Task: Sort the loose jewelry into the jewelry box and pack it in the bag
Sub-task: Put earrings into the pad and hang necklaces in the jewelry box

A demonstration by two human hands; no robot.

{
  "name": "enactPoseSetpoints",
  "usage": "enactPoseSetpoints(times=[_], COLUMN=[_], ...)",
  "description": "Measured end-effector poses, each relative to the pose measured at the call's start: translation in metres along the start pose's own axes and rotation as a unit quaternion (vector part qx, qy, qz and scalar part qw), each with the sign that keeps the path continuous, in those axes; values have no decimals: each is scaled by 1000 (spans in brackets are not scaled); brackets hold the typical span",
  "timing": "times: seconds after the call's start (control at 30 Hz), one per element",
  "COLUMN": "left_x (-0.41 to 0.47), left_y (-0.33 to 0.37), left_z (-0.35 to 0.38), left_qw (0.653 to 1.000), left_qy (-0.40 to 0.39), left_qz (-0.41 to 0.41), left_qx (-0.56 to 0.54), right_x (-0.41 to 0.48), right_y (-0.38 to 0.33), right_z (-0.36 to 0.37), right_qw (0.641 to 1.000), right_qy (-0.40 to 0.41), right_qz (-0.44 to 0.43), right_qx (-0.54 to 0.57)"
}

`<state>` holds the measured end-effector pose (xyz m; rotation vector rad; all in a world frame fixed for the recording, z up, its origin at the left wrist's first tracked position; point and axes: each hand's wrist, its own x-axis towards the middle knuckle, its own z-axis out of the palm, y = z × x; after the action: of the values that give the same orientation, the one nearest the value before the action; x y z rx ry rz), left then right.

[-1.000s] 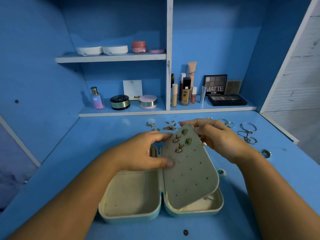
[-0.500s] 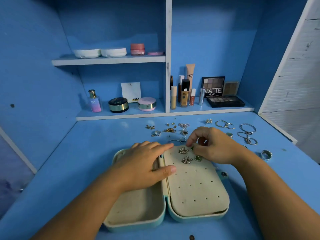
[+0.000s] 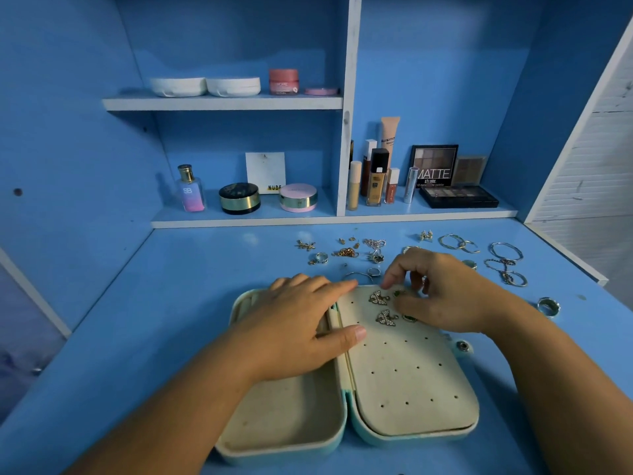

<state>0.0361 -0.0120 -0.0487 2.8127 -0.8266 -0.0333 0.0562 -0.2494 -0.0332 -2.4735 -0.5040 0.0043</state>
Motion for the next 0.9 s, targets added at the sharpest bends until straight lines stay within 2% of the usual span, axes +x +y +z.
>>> enactPoseSetpoints(times=[0.23, 0.47, 0.67, 0.9], left_x=[-2, -3, -6, -4], left_y=[1, 2, 1, 0], left_z=[-3, -1, -2, 0], left_qw=[999, 999, 999, 999], left_qy=[24, 36, 37, 39], left_qz=[-18, -24, -34, -31], left_qx=[-18, 11, 0, 1], right_x=[3, 76, 136, 155], right_y=[-7, -27, -26, -23], right_z=[0, 0, 22, 37], right_qw=[998, 981, 984, 982], right_qy=[11, 11, -14, -12], right_qz=[3, -82, -69, -93], right_qx=[-67, -177, -163, -162])
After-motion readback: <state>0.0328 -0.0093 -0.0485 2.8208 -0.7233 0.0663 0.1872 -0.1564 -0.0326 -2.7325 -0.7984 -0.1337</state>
